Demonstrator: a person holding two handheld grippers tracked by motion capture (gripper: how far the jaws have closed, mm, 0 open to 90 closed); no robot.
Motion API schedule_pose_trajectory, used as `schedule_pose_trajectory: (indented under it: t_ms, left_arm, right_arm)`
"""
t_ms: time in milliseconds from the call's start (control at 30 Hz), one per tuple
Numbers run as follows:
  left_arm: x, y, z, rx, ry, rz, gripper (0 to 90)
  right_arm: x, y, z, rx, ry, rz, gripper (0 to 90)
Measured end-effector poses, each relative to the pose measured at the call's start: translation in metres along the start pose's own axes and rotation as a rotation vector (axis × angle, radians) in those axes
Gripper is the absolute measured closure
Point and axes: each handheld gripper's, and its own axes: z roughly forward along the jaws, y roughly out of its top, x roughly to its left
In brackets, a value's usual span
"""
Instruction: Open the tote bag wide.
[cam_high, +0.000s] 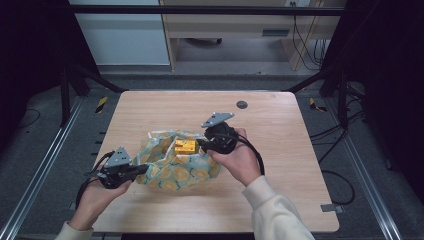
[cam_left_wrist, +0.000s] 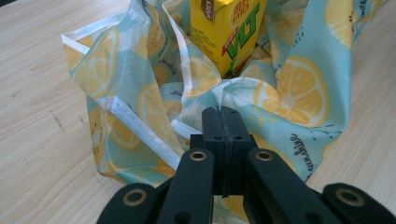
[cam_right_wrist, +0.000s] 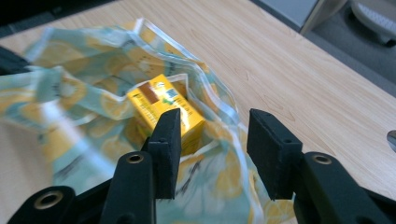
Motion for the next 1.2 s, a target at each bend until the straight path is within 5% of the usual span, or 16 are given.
schedule_pose_trajectory:
  t_ms: [233, 400, 667, 867, 1200]
  left_arm:
    - [0.000, 0.000, 0.000, -0.003, -0.003, 0.000, 90.0]
    - [-0.001, 0.000, 0.000, -0.002, -0.005, 0.001, 90.0]
    - [-0.003, -0.001, 0.001, 0.011, -0.001, 0.014, 90.0]
    - [-0.001, -0.003, 0.000, 0.016, 0.008, 0.012, 90.0]
    - [-0.005, -0.009, -0.001, 0.033, 0.012, 0.017, 90.0]
  right_arm:
    - [-0.007, 0.004, 0.038, 0.162, -0.009, -0.009, 57.9]
    - [-0.007, 0.000, 0.041, 0.222, -0.004, -0.037, 87.9]
    - [-0.006, 0.012, 0.017, 0.023, -0.037, -0.035, 90.0]
    - [0.004, 0.012, -0.024, -0.150, -0.013, -0.035, 90.0]
    - [0.016, -0.033, -0.065, -0.196, 0.035, 0.004, 90.0]
